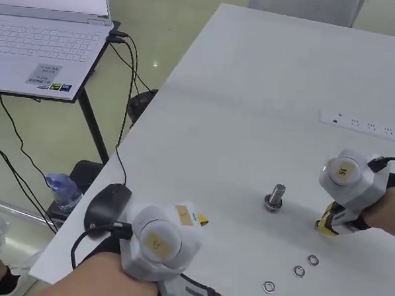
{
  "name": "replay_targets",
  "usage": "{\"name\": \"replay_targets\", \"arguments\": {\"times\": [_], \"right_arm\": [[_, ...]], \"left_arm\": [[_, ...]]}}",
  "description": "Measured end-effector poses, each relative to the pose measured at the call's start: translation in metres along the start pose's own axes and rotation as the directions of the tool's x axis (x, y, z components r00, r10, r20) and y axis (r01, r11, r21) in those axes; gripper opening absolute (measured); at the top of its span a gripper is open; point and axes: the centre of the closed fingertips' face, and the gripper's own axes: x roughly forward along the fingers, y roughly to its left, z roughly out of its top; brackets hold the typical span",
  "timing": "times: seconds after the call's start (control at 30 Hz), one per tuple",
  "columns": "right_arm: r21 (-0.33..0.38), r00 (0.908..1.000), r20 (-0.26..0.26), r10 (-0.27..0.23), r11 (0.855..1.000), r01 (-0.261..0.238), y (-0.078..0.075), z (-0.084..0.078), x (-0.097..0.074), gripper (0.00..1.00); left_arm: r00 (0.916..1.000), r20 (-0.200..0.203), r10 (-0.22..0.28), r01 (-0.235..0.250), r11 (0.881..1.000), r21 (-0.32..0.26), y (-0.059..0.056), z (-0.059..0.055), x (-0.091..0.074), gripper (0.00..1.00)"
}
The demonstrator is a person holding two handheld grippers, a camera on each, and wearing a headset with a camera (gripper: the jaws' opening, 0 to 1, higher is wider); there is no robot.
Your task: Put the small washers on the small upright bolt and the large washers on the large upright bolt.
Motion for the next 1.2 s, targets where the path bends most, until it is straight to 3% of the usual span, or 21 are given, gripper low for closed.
{"name": "replay_targets", "arguments": {"times": [0.27,0.57,0.7,1.0,1.2], "right_arm": [[0.001,1.0,0.0,-0.001,1.0,0.001,-0.003,0.0,0.002,0.13],[0.003,0.9999,0.016,-0.005,1.0,0.005,-0.003,0.002,-0.002,0.16],[0.006,0.9995,0.029,-0.009,1.0,0.009,-0.004,0.004,-0.006,0.2],[-0.01,0.9957,0.087,-0.031,0.999,0.032,-0.006,0.014,-0.025,0.26],[-0.039,0.9895,0.14,-0.036,0.998,0.042,0.003,0.024,-0.041,0.27]], "left_arm": [[0.9998,-0.017,0.01,-0.009,1.0,0.024,0.002,-0.002,-0.001,0.85],[0.9997,0.02,0.016,-0.016,0.999,0.033,0.003,0.006,-0.002,0.86],[0.9998,0.008,0.017,-0.017,0.998,0.054,0.003,0.004,-0.002,0.87],[0.9997,-0.026,0.005,-0.003,0.996,0.091,0.0,0.0,-0.001,0.87],[0.9995,-0.03,0.008,-0.005,0.996,0.092,-0.001,0.0,-0.003,0.87]]}}
